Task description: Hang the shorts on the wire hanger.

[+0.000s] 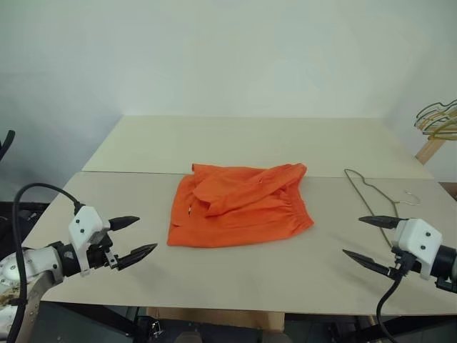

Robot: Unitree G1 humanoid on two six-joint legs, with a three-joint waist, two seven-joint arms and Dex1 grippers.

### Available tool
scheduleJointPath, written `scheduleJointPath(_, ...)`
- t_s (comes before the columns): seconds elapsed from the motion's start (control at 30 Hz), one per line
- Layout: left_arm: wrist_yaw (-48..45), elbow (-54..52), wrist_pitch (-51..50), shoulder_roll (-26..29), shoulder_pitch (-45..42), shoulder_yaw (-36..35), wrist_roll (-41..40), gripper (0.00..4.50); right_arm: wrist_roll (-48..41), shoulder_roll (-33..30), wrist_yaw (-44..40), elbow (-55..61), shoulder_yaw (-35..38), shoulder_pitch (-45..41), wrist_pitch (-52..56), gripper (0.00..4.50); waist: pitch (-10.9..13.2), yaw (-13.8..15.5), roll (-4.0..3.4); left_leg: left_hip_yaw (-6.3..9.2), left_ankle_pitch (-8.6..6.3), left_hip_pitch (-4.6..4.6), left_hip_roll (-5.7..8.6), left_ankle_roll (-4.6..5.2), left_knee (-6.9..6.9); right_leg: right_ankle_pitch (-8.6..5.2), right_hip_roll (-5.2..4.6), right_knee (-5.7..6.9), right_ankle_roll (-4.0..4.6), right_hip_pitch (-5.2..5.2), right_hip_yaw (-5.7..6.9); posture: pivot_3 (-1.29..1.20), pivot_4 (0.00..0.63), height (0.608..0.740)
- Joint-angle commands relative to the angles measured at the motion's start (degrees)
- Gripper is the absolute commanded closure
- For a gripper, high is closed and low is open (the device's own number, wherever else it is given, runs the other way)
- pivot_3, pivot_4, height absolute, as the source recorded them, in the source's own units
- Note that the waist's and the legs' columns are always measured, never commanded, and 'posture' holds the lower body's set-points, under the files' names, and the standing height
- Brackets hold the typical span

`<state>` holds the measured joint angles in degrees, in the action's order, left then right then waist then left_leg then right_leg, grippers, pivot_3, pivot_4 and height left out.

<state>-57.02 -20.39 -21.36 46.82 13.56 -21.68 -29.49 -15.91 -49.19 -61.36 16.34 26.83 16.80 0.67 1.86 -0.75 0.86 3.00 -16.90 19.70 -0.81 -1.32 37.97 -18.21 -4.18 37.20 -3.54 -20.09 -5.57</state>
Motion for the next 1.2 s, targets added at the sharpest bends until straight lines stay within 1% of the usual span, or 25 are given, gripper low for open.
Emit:
scheduleJointPath(0.03,-0.24,-0.58,0.73,0.29,-0.48,-2.53,-1.24,0.03,-0.58,-1.14,-0.26,0.75,0.65,-0.64,-1.18,0.00,0.00,-0.01,0.00,0.00,0.00,0.00,0.00,0.00,0.00,0.00,0.00,0.00,0.00,0.00,0.00,0.02,0.000,0.740)
scheduleJointPath(0.1,2.01,-1.06,0.19,-0.18,-1.17,-2.58,-0.47,0.03,-0.58,-1.18,-0.25,0.72,0.56,-0.78,-1.15,0.00,0.00,-0.01,0.00,0.00,0.00,0.00,0.00,0.00,0.00,0.00,0.00,0.00,0.00,0.00,0.00,0.02,0.000,0.740)
scheduleJointPath(0.2,2.76,-1.20,0.87,-0.04,-1.23,-2.47,0.66,0.03,-0.63,-1.27,-0.28,0.70,0.49,-0.88,-1.15,0.00,-0.01,0.02,-0.01,0.00,0.00,-0.01,0.00,0.00,0.00,0.00,-0.01,0.00,0.00,0.01,0.00,0.02,0.000,0.740)
scheduleJointPath(0.37,1.69,-1.48,0.92,1.24,-1.17,-1.91,0.69,0.03,-0.74,-1.90,-0.37,0.62,0.45,-1.50,-0.94,0.00,-0.01,-0.01,-0.01,0.00,0.00,0.00,0.00,0.00,0.00,0.00,-0.01,0.00,0.00,0.01,0.00,0.01,0.000,0.740)
scheduleJointPath(0.47,0.08,-1.52,3.40,3.72,-1.29,-0.68,3.96,0.03,-0.47,-3.34,0.76,1.24,-0.65,-4.37,1.00,0.00,-0.02,-0.19,-0.01,0.00,0.00,-0.04,-0.01,0.00,0.00,0.00,0.01,0.01,0.00,0.01,0.00,0.00,0.000,0.740)
scheduleJointPath(0.57,-2.42,-1.47,6.06,5.97,-0.79,0.82,6.47,0.03,-0.71,-6.14,0.48,1.95,-2.70,-9.54,2.74,0.00,-0.07,-0.31,-0.10,-0.04,0.00,-0.09,0.00,0.00,0.00,0.01,0.01,0.02,0.01,0.03,-0.04,-0.02,0.000,0.740)
scheduleJointPath(0.6,-3.44,-1.31,6.71,6.74,-0.45,1.49,7.05,0.03,-1.55,-6.92,-0.95,1.51,-3.44,-11.45,1.64,0.00,-0.08,-0.34,-0.11,-0.04,0.00,-0.08,0.00,0.00,0.00,0.00,0.01,0.01,0.01,0.03,-0.04,-0.02,0.000,0.740)
scheduleJointPath(0.63,-4.51,-1.01,7.50,7.27,-0.22,2.05,7.46,0.03,-0.15,-8.04,-1.74,0.75,-4.84,-13.28,-0.68,0.00,-0.07,-0.43,-0.12,-0.05,0.00,-0.09,-0.02,0.00,0.00,0.00,0.04,0.01,0.01,0.03,-0.04,-0.02,0.000,0.740)
scheduleJointPath(0.7,-5.55,-0.44,8.12,7.93,-0.15,2.75,8.08,0.03,4.08,-10.06,-2.38,-1.92,-8.15,-16.53,-4.86,0.00,-0.08,-0.46,-0.15,-0.05,0.00,-0.07,-0.02,0.00,0.00,0.00,0.05,0.00,0.01,0.00,-0.04,-0.03,0.000,0.740)
scheduleJointPath(0.8,-7.62,0.37,10.17,9.29,0.20,3.39,9.69,0.03,11.28,-13.46,-3.43,-6.64,-12.61,-18.69,-14.65,0.00,-0.07,-0.31,-0.08,-0.06,0.00,-0.04,-0.03,0.00,0.00,0.00,0.05,-0.04,0.01,-0.02,-0.01,-0.03,0.000,0.740)
scheduleJointPath(0.87,-8.89,0.53,11.43,9.88,0.61,3.44,10.35,0.03,12.74,-14.16,-4.08,-8.64,-15.40,-20.09,-18.30,0.00,-0.07,-0.26,-0.08,-0.07,0.00,-0.01,-0.02,0.00,0.01,0.00,0.01,-0.06,0.01,-0.05,0.02,-0.03,0.000,0.740)
scheduleJointPath(0.97,-8.89,0.57,11.96,9.33,0.20,3.75,10.27,0.03,15.23,-13.23,-3.60,-10.95,-20.13,-23.06,-22.61,0.00,-0.06,-0.42,-0.12,-0.08,0.00,0.00,-0.02,0.00,0.01,0.00,0.00,-0.04,0.01,-0.06,0.00,-0.03,0.000,0.740)
scheduleJointPath(1.03,-8.19,1.51,12.65,8.68,-1.15,5.11,11.06,0.03,21.01,-11.12,-1.32,-14.89,-25.47,-27.69,-27.03,0.00,-0.07,-0.83,-0.13,-0.08,0.00,-0.07,-0.03,0.01,0.01,0.00,0.01,0.00,0.01,-0.04,0.00,-0.05,0.000,0.740)
scheduleJointPath(1.2,-8.11,2.25,12.88,8.19,-2.40,6.07,11.31,0.03,30.34,-7.03,4.01,-25.22,-33.29,-35.48,-34.99,0.00,-0.08,-2.06,-0.12,-0.07,0.01,-0.14,-0.04,0.00,0.02,0.02,0.03,0.02,0.04,0.00,-0.01,-0.05,0.000,0.740)
